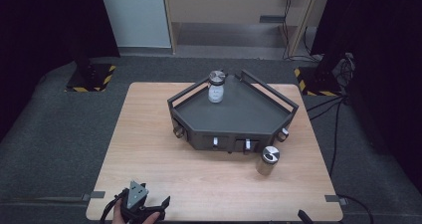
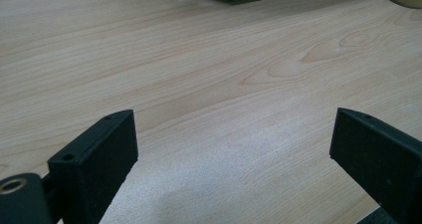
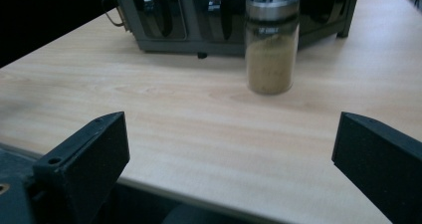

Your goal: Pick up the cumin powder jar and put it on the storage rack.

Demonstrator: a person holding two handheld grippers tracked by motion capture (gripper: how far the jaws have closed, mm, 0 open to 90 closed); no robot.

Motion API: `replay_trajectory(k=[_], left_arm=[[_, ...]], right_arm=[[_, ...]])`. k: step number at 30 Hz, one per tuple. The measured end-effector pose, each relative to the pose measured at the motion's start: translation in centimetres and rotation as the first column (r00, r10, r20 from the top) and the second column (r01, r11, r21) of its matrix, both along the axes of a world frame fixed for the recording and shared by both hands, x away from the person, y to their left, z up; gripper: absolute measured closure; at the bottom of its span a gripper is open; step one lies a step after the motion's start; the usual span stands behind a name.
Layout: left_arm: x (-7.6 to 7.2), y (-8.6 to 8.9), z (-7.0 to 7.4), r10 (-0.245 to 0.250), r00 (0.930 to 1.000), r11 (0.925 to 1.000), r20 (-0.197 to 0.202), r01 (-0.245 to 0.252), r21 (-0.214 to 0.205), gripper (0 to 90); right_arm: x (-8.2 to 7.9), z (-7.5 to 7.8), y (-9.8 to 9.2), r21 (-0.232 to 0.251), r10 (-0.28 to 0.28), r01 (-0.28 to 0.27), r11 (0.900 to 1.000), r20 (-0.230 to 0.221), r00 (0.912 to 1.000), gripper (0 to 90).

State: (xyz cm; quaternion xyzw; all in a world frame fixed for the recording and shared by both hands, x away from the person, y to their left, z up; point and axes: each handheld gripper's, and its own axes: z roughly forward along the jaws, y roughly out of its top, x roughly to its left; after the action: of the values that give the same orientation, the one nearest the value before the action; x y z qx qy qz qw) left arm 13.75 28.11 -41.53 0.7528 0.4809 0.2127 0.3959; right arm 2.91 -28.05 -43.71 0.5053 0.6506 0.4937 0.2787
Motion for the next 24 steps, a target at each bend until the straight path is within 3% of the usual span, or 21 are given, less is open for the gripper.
replay_trajectory(k=[4, 13, 19, 24], left_arm=[[0.0, 0.0, 0.0, -0.001, 1.0000, 1.0000, -0.001, 0.001, -0.002, 4.0], [0.0, 0.0, -0.1, -0.006, 1.0000, 1.0000, 0.002, 0.006, -0.003, 4.0], [0.0, 0.0, -0.1, -0.012, 0.9999, 0.9999, 0.003, 0.012, -0.001, 4.0], [0.1, 0.0, -0.1, -0.011, 0.9999, 0.9999, -0.004, 0.011, -0.002, 4.0]], right_arm=[[2.0, 1.0, 0.7, -0.035, 0.002, -0.002, 0.9994, 0.015, 0.9999, 1.5], [8.5, 1.5, 2.1, -0.091, -0.020, 0.021, 0.9956, 0.015, 0.9997, 1.6], [13.2, 0.8, 2.4, -0.111, -0.037, 0.032, 0.9934, -0.046, 0.9983, 2.2], [15.8, -0.4, 3.2, -0.148, -0.050, 0.042, 0.9880, -0.050, 0.9975, 5.5]])
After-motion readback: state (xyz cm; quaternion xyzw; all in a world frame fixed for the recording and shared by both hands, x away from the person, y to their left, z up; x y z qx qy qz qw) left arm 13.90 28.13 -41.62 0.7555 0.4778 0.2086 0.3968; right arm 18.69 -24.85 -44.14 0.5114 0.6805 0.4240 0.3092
